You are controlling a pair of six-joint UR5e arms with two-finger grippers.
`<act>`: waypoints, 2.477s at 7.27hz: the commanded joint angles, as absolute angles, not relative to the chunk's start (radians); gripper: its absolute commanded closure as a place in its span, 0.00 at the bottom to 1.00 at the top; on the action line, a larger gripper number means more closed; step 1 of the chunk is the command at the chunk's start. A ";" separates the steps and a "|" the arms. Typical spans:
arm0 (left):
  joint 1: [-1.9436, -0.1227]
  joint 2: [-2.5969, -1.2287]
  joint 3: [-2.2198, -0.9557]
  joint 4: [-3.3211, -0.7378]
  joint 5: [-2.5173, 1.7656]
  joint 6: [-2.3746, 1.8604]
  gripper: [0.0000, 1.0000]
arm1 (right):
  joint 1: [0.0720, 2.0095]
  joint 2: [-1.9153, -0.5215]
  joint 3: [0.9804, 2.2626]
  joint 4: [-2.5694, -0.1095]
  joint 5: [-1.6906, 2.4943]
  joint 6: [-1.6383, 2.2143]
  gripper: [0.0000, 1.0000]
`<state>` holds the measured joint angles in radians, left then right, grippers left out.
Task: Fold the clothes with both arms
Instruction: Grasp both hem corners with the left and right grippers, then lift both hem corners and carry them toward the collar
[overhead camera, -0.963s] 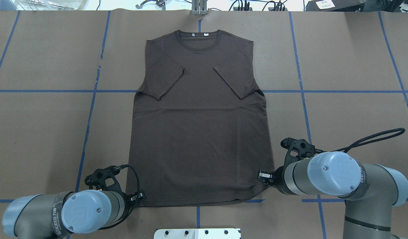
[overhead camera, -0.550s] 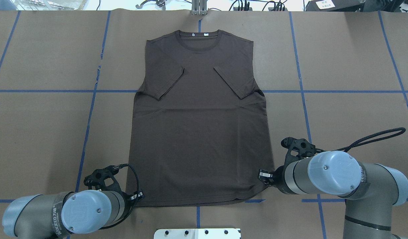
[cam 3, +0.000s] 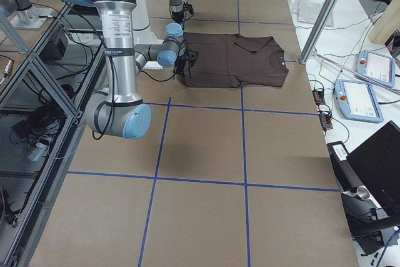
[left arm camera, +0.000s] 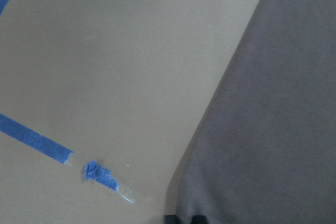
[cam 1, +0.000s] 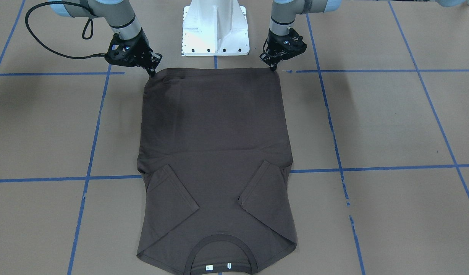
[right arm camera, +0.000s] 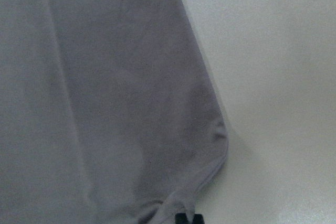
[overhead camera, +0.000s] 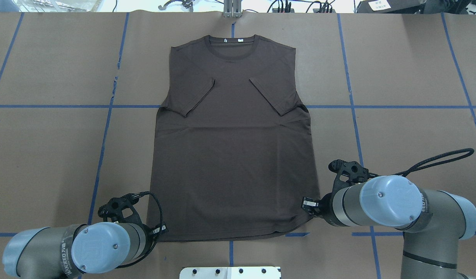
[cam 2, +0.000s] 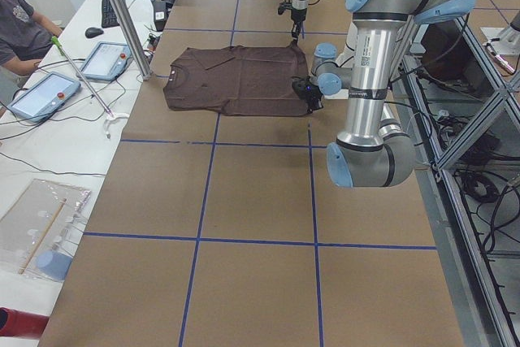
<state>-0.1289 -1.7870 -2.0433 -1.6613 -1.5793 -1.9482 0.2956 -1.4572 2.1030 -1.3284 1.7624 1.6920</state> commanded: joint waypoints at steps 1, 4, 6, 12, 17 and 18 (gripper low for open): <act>-0.132 -1.786 -2.065 -1.658 -1.583 -1.939 1.00 | 0.296 -1.459 2.114 -1.328 1.766 1.692 1.00; -0.132 -1.784 -2.134 -1.606 -1.603 -1.911 1.00 | 0.273 -1.486 2.201 -1.336 1.854 1.692 1.00; -0.120 -1.769 -2.228 -1.536 -1.614 -1.867 1.00 | 0.221 -1.558 2.294 -1.336 1.899 1.690 1.00; 0.020 -1.726 -2.364 -1.474 -1.626 -1.862 1.00 | 0.241 -1.614 2.362 -1.330 1.985 1.681 1.00; -0.320 -1.791 -2.289 -1.476 -1.629 -1.625 1.00 | 0.495 -1.482 2.225 -1.328 1.990 1.611 1.00; -0.401 -1.807 -2.229 -1.477 -1.650 -1.561 1.00 | 0.558 -1.433 2.170 -1.331 2.000 1.611 1.00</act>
